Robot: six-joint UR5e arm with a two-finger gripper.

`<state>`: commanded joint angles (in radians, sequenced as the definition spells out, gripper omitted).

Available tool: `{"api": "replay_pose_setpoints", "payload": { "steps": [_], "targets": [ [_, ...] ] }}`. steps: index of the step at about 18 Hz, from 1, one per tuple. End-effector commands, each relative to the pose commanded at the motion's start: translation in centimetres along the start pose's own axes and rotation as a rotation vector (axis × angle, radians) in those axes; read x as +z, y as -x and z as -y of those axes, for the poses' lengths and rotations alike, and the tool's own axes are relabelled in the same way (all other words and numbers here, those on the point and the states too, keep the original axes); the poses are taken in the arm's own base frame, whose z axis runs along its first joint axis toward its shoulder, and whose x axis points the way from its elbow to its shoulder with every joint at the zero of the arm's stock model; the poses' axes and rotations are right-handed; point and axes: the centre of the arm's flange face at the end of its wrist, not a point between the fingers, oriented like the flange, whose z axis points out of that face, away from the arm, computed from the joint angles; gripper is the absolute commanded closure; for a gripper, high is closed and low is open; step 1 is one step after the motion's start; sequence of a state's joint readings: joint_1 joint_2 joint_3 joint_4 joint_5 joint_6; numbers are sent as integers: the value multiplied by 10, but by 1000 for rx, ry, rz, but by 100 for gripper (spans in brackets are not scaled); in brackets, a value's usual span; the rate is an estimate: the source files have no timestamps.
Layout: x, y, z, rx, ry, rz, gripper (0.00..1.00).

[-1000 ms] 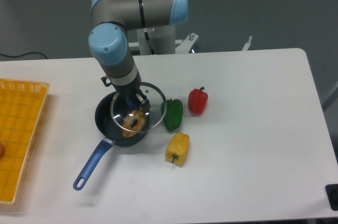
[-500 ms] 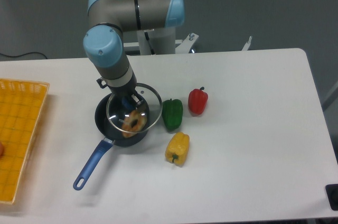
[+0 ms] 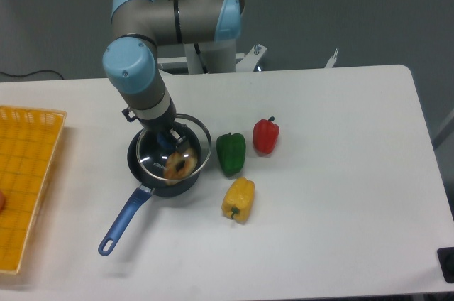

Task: Close the pot lid
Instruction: 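Move the lid over the saucepan rim and lower it, then set the lid down onto the saucepan rim, adjusting its seat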

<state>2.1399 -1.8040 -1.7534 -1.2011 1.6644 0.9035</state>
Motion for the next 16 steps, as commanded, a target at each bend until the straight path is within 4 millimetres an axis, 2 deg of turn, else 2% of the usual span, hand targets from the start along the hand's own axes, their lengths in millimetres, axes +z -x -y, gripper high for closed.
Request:
{"api": "replay_pose_setpoints", "payload": {
  "steps": [6,16],
  "targets": [
    [5,-7,8,1,7,-4,41],
    [8,-6,17,-22,9,-6,41]
  ]
}}
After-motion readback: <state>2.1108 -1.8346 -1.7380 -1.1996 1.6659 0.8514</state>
